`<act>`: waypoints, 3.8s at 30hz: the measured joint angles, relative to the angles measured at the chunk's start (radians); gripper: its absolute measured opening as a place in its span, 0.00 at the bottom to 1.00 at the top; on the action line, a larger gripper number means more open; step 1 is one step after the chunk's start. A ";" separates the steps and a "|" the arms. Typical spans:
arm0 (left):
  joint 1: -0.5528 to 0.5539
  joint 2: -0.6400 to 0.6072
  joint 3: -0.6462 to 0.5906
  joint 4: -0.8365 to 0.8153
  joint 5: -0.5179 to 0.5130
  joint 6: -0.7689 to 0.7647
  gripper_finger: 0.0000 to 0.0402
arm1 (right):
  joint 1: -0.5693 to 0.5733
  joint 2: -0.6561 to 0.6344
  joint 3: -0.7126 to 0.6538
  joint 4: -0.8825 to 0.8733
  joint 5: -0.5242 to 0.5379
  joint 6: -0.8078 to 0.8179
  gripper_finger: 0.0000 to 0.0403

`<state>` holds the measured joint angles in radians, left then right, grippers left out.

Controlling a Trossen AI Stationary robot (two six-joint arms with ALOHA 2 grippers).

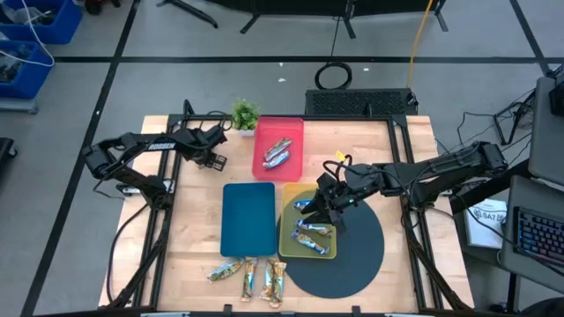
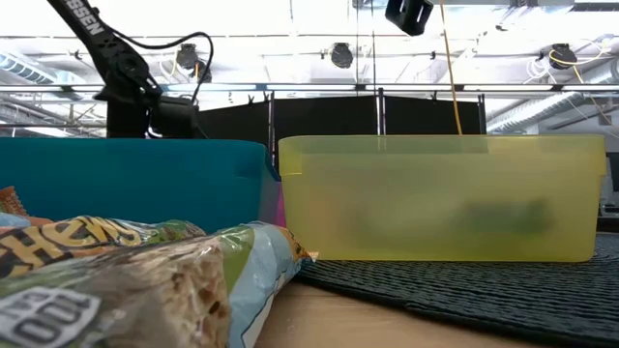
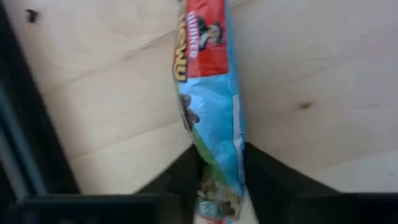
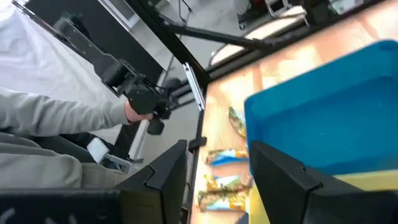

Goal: Pick and place Granola Bars by type
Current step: Put the red granola bar into the red bin, then put the yellow granola bar into the blue bin

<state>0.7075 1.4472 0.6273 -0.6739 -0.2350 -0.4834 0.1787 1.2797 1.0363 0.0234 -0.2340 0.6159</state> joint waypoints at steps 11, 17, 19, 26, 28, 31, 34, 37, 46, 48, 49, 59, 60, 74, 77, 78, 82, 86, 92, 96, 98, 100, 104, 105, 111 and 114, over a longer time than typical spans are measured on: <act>-0.128 -0.193 0.011 -0.083 0.077 -0.193 0.10 | 0.000 0.000 0.000 0.022 0.028 -0.027 0.41; -0.250 -0.338 0.085 -0.117 0.059 -0.234 0.04 | 0.000 0.000 0.000 0.021 0.028 -0.034 0.41; -0.288 -0.354 0.132 -0.107 0.069 -0.225 0.04 | 0.000 0.000 0.000 0.022 0.026 -0.034 0.41; -0.390 -0.330 0.292 0.026 0.108 -0.162 0.04 | 0.000 0.000 0.000 0.047 0.024 -0.056 0.41; -0.393 -0.304 0.329 0.052 0.108 -0.160 0.04 | 0.000 0.000 0.000 0.058 0.024 -0.060 0.41; -0.392 -0.240 0.393 0.074 0.107 -0.140 0.04 | 0.000 0.000 0.000 0.071 0.024 -0.060 0.41; -0.387 -0.144 0.455 0.088 0.132 -0.085 0.04 | 0.000 0.000 0.000 0.070 0.024 -0.060 0.41; -0.373 -0.036 0.533 0.096 0.166 0.014 0.03 | 0.000 0.000 0.000 0.071 0.024 -0.060 0.41; -0.326 0.225 0.668 0.092 0.294 0.217 0.03 | 0.000 0.000 0.000 0.078 0.023 -0.060 0.41; -0.326 0.260 0.671 0.095 0.327 0.242 0.03 | 0.000 0.000 0.000 0.078 0.023 -0.060 0.41; -0.328 0.278 0.671 0.100 0.347 0.254 0.03 | 0.000 0.000 0.000 0.078 0.023 -0.060 0.41; -0.349 0.413 0.672 0.148 0.395 0.352 0.03 | 0.003 0.000 0.000 0.060 0.020 -0.076 0.41; -0.348 0.425 0.673 0.151 0.394 0.362 0.03 | 0.008 0.000 0.000 0.053 0.022 -0.078 0.41; -0.299 0.497 0.673 0.112 0.390 0.444 0.11 | 0.065 0.029 0.000 0.030 0.022 -0.067 0.41; -0.300 0.476 0.672 0.100 0.389 0.436 0.23 | 0.066 0.027 0.000 0.031 0.020 -0.101 0.42; -0.300 0.465 0.672 0.098 0.388 0.436 0.27 | 0.065 0.028 0.000 0.030 0.019 -0.111 0.42; -0.300 0.429 0.672 0.077 0.392 0.436 0.42 | 0.065 0.028 0.000 0.036 0.005 -0.176 0.47; -0.310 0.353 0.672 0.036 0.392 0.392 0.54 | 0.068 0.033 0.017 0.048 -0.007 -0.273 0.52; -0.348 0.188 0.672 -0.064 0.392 0.310 0.62 | 0.112 0.193 0.208 -0.199 -0.065 -0.499 0.57; -0.405 0.076 0.672 -0.156 0.392 0.297 0.63 | 0.157 0.325 0.366 -0.373 -0.084 -0.632 0.57; -0.440 0.024 0.672 -0.210 0.395 0.297 0.63 | 0.169 0.384 0.420 -0.438 -0.085 -0.669 0.56; -0.478 -0.026 0.672 -0.257 0.395 0.298 0.63 | 0.174 0.429 0.450 -0.445 -0.083 -0.691 0.55; -0.571 -0.104 0.672 -0.299 0.403 0.303 0.63 | 0.187 0.501 0.490 -0.419 -0.013 -0.744 0.54; -0.593 -0.117 0.672 -0.308 0.413 0.302 0.63 | 0.193 0.523 0.498 -0.421 0.003 -0.765 0.54; -0.714 -0.187 0.672 -0.312 0.418 0.263 0.64 | 0.225 0.625 0.509 -0.394 0.055 -0.813 0.54; -0.756 -0.204 0.672 -0.312 0.382 0.252 0.64 | 0.247 0.669 0.510 -0.358 0.075 -0.812 0.53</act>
<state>-0.0488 1.2435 1.2995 -0.9864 0.1470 -0.2311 0.4255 1.9485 1.5465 -0.3345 -0.1595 -0.1964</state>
